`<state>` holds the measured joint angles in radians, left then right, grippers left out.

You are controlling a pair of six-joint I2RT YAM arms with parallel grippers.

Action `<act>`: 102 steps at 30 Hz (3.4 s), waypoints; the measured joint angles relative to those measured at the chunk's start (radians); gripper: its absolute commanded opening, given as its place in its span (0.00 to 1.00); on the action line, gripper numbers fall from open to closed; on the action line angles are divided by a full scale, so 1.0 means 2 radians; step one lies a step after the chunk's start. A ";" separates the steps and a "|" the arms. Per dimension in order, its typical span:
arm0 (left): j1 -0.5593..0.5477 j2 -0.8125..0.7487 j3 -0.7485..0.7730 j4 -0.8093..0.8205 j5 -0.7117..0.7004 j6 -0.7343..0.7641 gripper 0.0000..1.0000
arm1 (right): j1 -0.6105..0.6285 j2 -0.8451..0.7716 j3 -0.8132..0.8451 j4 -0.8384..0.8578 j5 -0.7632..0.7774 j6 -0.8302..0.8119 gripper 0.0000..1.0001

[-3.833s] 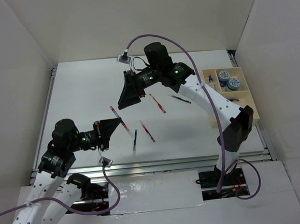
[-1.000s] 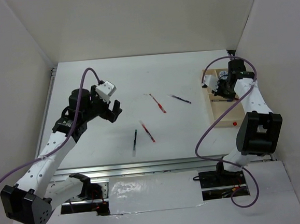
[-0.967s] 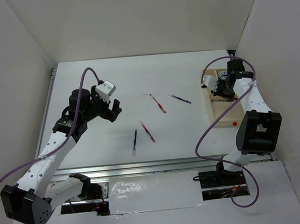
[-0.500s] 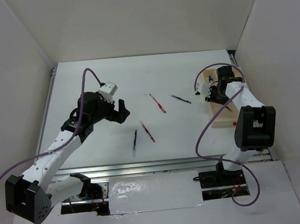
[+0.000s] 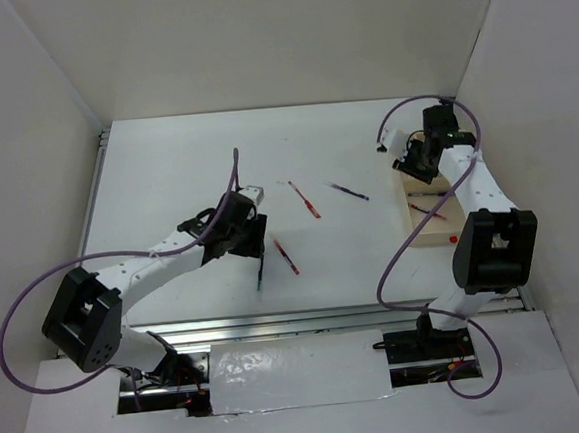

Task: Sort the stationery into containers
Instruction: Place the pen in the storage box, then pick up the pen from the center of the board, then place the pen in the storage box.

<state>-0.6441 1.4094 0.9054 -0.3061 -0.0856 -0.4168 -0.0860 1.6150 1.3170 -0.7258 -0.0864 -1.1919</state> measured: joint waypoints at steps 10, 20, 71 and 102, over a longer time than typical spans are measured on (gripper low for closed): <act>-0.002 0.057 0.024 -0.027 -0.023 -0.054 0.55 | -0.011 -0.134 0.055 -0.038 -0.121 0.141 0.45; -0.008 0.126 0.031 -0.030 -0.018 -0.060 0.48 | -0.027 -0.209 0.033 -0.071 -0.186 0.200 0.46; 0.110 -0.109 0.017 0.430 0.370 -0.396 0.00 | 0.273 -0.178 -0.058 0.367 -0.421 0.917 0.44; 0.200 -0.068 0.135 0.161 0.376 -0.229 0.99 | 0.202 -0.140 0.103 0.019 -0.335 0.498 0.00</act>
<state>-0.2432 1.2724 1.1759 0.0154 0.6662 -0.8745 0.3172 1.3354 1.5230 -0.6876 -0.7570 -0.1951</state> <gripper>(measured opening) 0.993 0.188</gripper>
